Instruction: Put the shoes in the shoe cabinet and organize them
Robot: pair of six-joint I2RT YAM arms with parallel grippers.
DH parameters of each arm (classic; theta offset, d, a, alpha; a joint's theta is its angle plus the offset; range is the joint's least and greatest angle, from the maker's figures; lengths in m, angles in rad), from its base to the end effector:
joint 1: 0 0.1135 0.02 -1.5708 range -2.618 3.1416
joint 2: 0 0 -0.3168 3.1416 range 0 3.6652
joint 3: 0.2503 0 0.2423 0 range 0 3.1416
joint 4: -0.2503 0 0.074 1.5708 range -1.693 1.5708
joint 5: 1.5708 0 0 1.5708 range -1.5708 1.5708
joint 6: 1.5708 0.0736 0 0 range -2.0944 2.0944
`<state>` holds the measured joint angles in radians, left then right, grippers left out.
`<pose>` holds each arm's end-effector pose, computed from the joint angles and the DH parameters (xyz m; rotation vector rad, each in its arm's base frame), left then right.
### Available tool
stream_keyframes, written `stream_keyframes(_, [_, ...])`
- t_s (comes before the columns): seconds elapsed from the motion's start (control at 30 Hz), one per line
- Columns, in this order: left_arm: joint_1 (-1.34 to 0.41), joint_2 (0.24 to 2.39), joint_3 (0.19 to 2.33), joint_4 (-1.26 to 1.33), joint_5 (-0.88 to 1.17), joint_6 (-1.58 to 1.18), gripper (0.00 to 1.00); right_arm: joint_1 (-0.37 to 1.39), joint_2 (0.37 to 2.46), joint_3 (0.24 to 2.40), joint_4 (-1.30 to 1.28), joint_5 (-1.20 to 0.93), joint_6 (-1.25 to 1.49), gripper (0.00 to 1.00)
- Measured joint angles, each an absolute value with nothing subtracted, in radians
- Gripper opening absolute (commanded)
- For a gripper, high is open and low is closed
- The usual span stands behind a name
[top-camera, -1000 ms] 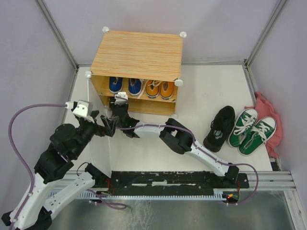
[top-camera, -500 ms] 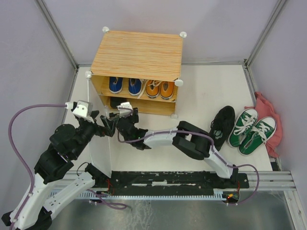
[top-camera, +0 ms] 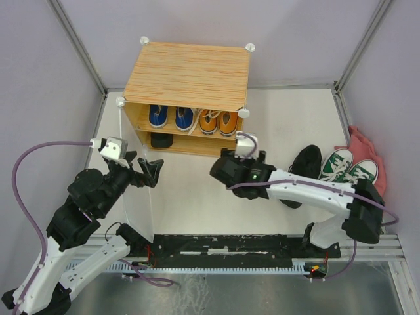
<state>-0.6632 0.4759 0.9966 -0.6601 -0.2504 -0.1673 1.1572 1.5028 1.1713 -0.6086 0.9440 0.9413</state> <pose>0.0554 -0.0202 0.4073 0.2386 1.7057 -0.4034 0.1788 0.2591 0.3153 0.1178 2.0614 0.0581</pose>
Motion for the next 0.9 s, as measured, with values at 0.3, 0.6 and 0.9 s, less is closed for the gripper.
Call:
stream_keyframes(0.3, [-0.663, 0.488, 0.994, -0.647, -0.22, -0.167, 0.99, 1.073, 1.259, 0.922, -1.197, 0.949, 1.384, 0.99])
stream_keyframes(0.6, [-0.663, 0.506, 0.971, -0.594, -0.196, -0.168, 0.99, 0.981, 1.024, 0.773, -1.306, 0.941, 1.505, 0.99])
stream_keyframes(0.9, [-0.663, 0.518, 0.962, -0.567, -0.184, -0.167, 0.99, 0.896, 1.035, 0.649, -1.159, 0.913, 1.455, 0.92])
